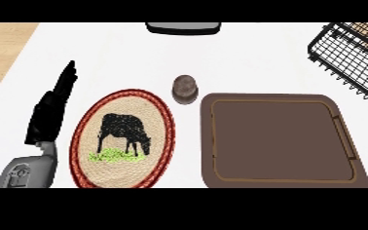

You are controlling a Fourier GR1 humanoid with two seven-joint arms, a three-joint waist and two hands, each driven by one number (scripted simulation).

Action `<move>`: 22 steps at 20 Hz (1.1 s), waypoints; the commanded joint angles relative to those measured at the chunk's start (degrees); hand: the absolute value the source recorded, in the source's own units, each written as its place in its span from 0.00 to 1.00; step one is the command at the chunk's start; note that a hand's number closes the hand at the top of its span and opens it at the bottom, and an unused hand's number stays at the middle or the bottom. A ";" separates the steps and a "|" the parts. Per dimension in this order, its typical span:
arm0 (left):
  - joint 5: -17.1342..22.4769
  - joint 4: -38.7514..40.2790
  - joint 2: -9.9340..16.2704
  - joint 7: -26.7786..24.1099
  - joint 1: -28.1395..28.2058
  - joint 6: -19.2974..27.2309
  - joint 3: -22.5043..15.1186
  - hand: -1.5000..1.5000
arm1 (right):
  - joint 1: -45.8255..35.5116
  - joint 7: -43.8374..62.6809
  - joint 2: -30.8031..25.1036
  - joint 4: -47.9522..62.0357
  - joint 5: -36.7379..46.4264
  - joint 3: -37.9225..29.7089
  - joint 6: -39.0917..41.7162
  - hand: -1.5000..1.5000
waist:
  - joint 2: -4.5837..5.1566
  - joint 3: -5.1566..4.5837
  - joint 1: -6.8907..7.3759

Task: Pick the lemon from the tray and place it in the tiered basket

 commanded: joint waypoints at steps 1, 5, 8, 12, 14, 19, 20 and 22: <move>-0.68 1.60 -0.90 -0.46 -0.96 0.92 -0.24 0.50 | 0.71 -2.81 -2.73 -2.11 -2.23 -1.69 -3.32 0.00 | 0.09 -0.03 -0.35; 0.69 1.73 0.85 -2.79 1.77 -0.83 1.47 0.50 | -0.53 -1.24 -0.36 -5.45 -1.90 -0.36 -8.47 0.00 | -0.31 -0.12 -0.65; -1.21 3.04 -0.90 -3.93 2.60 1.34 0.42 0.50 | -0.34 2.30 -2.90 -8.21 -2.27 -0.03 -6.17 0.00 | -0.83 -0.19 -1.91; -0.17 0.80 -0.31 0.22 1.73 0.80 1.53 0.50 | 0.62 8.21 -1.77 -13.49 -4.69 -0.60 -3.55 0.00 | -1.25 -0.21 -2.80; -0.13 -1.97 0.56 1.00 3.31 0.55 1.91 0.50 | 3.25 4.97 -5.32 -15.65 -9.54 -4.21 1.03 0.00 | -1.66 -0.18 -3.71; 0.33 -1.25 0.60 -0.55 4.75 0.93 3.15 0.50 | 13.19 4.73 -3.28 -27.72 -14.60 -5.55 6.75 0.00 | -2.21 -0.24 -5.76; -0.33 -2.40 0.61 2.08 4.67 1.24 2.78 0.50 | 14.36 5.01 -2.32 -30.31 -15.33 -5.22 8.98 0.00 | -2.50 -0.24 -6.21; 0.29 -2.97 0.64 0.61 6.96 0.55 2.97 0.50 | 18.57 4.08 -2.26 -36.31 -18.28 -7.17 9.72 0.00 | -2.43 -0.24 -6.10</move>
